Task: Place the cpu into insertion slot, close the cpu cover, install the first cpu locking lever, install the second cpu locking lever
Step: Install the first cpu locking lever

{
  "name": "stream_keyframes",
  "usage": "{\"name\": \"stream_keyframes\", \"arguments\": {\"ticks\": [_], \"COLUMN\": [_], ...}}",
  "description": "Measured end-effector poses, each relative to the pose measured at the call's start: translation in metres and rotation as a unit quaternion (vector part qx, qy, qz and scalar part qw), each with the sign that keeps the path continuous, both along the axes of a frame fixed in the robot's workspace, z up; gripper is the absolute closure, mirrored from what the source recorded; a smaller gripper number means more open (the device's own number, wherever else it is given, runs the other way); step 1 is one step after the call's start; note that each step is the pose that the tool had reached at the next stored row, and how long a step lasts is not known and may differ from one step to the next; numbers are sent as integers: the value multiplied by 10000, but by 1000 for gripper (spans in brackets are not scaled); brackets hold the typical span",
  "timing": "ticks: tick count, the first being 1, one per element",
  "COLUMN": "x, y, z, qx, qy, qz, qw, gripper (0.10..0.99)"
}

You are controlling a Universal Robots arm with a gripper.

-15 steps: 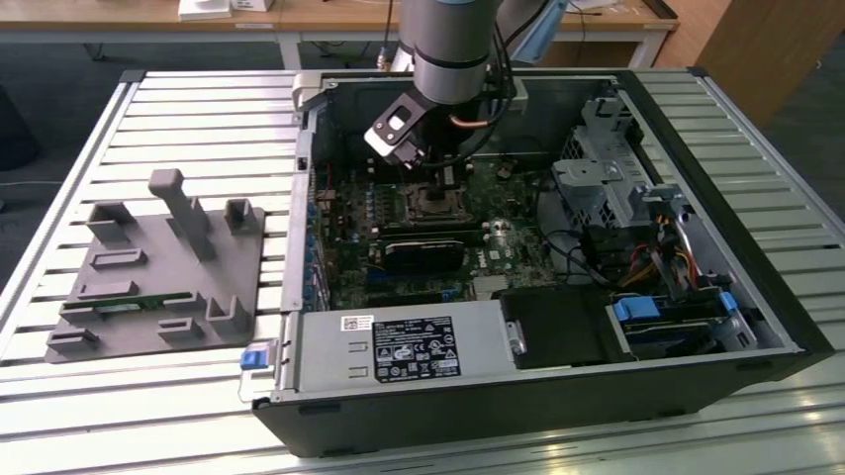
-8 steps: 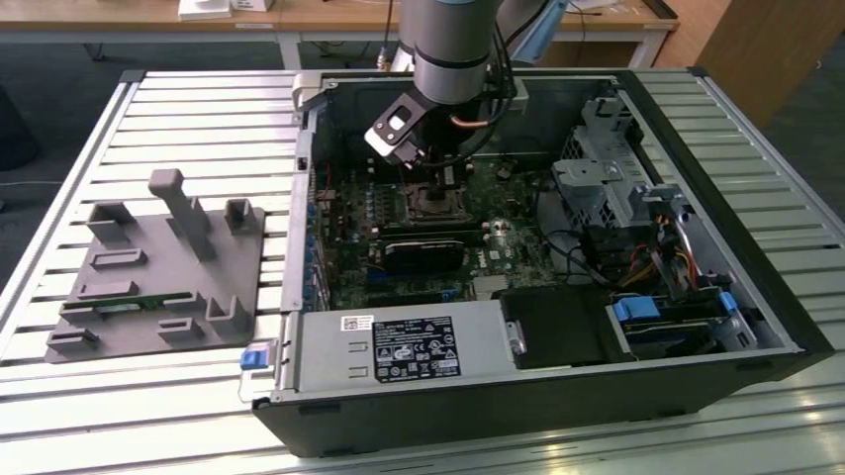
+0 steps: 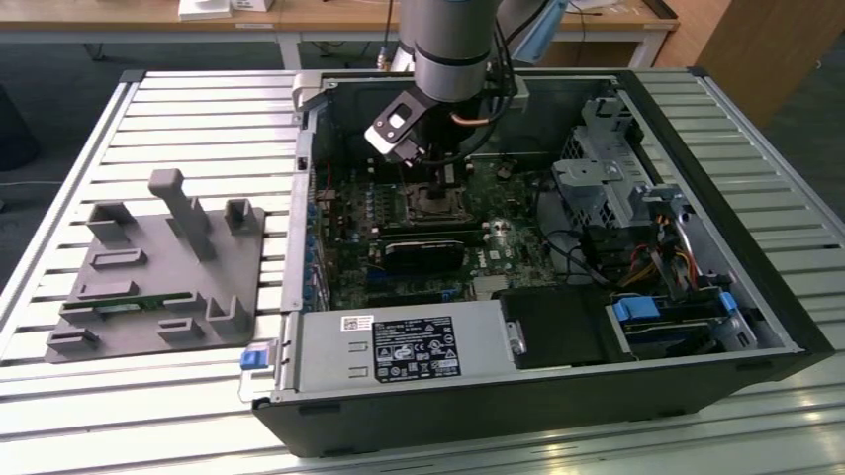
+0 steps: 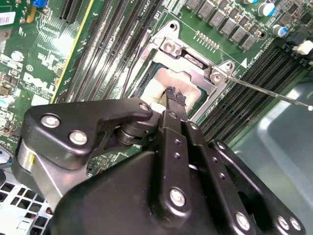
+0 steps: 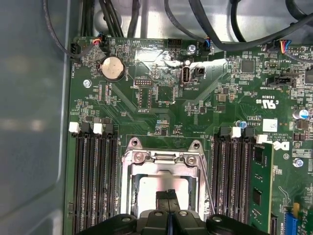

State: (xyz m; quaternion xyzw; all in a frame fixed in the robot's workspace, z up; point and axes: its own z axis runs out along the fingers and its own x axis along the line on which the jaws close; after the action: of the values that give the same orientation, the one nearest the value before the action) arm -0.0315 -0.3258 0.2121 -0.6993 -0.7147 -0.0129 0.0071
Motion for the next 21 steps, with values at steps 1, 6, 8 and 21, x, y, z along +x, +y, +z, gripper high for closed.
{"name": "stream_keyframes", "arguments": {"ticks": [1, 6, 8, 21], "x": [0, 0, 0, 0], "y": [0, 0, 0, 0], "z": [11, 100, 147, 485], "qx": [0, 0, 0, 0], "qy": [0, 0, 0, 0], "qz": [0, 0, 0, 0], "qw": [10000, 10000, 10000, 10000], "gripper": [980, 980, 980, 980]}}
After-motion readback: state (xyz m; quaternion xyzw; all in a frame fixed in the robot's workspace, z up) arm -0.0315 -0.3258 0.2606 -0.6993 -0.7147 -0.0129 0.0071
